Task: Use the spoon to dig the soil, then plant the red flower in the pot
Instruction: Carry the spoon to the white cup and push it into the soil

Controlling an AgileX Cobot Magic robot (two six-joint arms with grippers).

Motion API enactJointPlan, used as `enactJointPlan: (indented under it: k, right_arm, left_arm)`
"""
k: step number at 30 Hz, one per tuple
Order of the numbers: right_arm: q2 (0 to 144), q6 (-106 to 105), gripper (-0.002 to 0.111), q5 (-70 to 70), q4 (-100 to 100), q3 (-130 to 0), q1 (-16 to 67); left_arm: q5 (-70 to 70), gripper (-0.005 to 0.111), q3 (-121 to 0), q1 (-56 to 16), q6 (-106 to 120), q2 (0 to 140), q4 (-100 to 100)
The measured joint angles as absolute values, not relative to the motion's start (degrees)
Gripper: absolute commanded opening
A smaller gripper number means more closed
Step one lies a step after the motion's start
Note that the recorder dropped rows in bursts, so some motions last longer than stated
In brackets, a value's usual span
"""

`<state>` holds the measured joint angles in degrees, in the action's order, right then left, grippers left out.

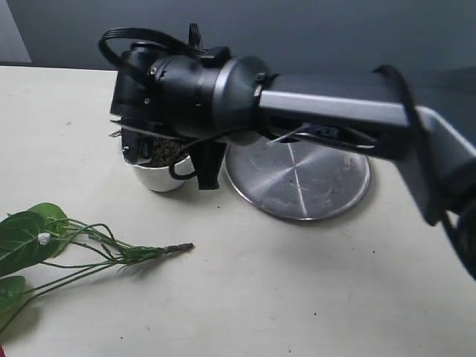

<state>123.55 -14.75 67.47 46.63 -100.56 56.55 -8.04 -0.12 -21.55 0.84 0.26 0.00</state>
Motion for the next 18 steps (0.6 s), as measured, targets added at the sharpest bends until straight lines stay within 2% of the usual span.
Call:
enactJointPlan:
  k: [18]
  right_arm:
    - [127.2, -13.2, -0.001, 69.3, 45.8, -103.5, 54.9]
  left_arm:
    - [-8.0, 0.001, -0.1, -21.6, 0.8, 0.3, 0.0]
